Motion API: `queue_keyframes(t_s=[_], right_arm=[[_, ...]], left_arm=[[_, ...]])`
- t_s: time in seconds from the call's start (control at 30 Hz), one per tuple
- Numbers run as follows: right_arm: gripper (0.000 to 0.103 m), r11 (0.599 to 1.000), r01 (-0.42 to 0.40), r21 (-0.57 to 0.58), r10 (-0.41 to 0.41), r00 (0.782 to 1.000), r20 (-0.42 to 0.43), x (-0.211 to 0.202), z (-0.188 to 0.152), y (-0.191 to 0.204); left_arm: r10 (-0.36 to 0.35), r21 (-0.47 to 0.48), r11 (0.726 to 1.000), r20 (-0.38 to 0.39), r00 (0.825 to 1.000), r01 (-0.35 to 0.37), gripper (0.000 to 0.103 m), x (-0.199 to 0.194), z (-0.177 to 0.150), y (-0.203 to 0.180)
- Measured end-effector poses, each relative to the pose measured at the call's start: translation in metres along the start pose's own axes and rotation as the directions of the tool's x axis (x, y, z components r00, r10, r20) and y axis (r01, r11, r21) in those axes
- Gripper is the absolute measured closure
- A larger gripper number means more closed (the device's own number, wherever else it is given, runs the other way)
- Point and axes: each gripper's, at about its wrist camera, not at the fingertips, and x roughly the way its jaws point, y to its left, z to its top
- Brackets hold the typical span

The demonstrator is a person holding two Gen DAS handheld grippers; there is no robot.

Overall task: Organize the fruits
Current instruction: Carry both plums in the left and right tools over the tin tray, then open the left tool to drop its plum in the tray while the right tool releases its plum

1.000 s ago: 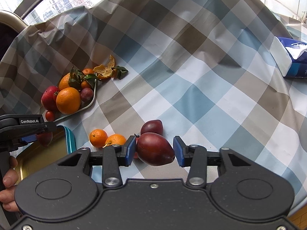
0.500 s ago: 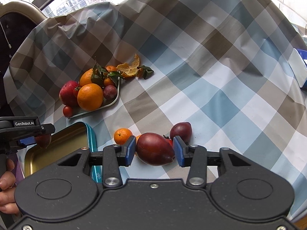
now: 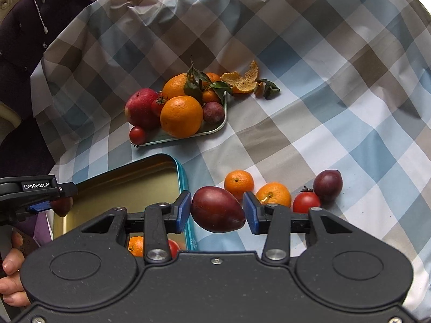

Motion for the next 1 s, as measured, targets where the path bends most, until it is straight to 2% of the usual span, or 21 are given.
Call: queue_keyframes(t_s=[0.23,0.4,1.0], right_arm=[[0.051,0.997,-0.028,-0.071,0.025,0.999,-0.033,0.014,-0.006,0.038],[0.051,0.992,-0.032,-0.122,0.026,0.998,-0.053,0.022,-0.014,0.058],[0.051,0.985,-0.02,-0.172,0.007,0.997,-0.078,0.035,-0.026,0.077]], left_arm=[[0.051,-0.041,0.998,-0.028,0.998,-0.053,0.065,0.009,-0.003,0.042],[0.069,-0.054,0.996,-0.047,0.997,-0.071,0.065,0.015,-0.006,0.058],[0.116,-0.001,0.993,-0.047,0.992,-0.116,0.065,0.021,-0.008,0.055]])
